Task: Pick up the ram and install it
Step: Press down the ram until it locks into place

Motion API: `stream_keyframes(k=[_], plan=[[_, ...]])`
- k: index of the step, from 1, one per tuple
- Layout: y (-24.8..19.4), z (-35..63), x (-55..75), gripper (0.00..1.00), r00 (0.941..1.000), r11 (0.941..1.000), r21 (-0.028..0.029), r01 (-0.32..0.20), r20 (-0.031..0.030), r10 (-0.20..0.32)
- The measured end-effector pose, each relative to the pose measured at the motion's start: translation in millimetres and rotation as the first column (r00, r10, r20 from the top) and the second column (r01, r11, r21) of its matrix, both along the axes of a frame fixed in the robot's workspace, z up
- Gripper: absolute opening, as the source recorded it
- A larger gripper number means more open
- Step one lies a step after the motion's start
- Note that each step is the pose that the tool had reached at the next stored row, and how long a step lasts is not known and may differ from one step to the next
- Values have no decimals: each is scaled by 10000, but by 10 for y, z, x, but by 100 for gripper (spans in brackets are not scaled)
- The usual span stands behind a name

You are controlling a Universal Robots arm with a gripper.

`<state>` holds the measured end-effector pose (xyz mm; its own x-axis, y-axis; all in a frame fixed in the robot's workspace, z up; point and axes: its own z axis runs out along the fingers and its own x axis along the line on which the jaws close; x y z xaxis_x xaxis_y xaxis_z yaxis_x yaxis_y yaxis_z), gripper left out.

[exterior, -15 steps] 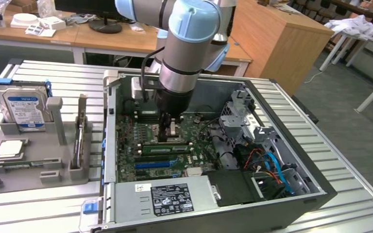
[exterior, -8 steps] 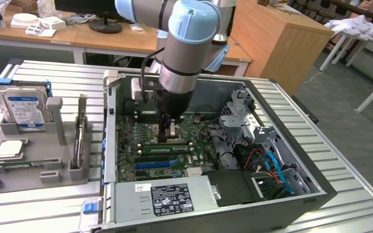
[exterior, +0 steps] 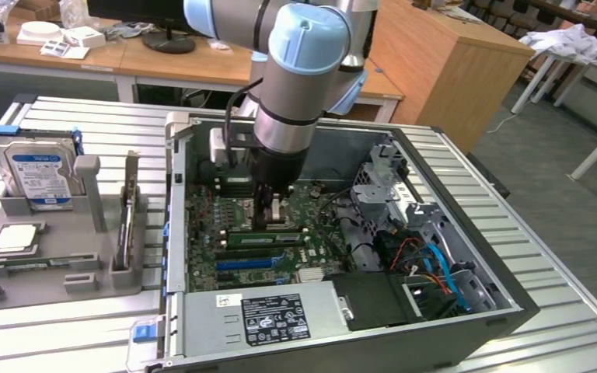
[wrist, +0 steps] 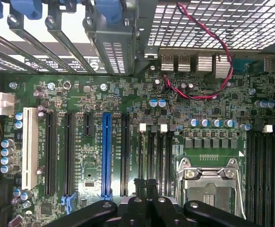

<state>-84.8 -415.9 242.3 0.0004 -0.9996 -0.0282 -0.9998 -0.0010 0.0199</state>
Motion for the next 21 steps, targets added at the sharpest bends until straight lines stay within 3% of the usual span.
stream_keyframes(k=[21], plan=[[6, -54, -4, 11, 10000, 10000, 0, 0, 0, 0]])
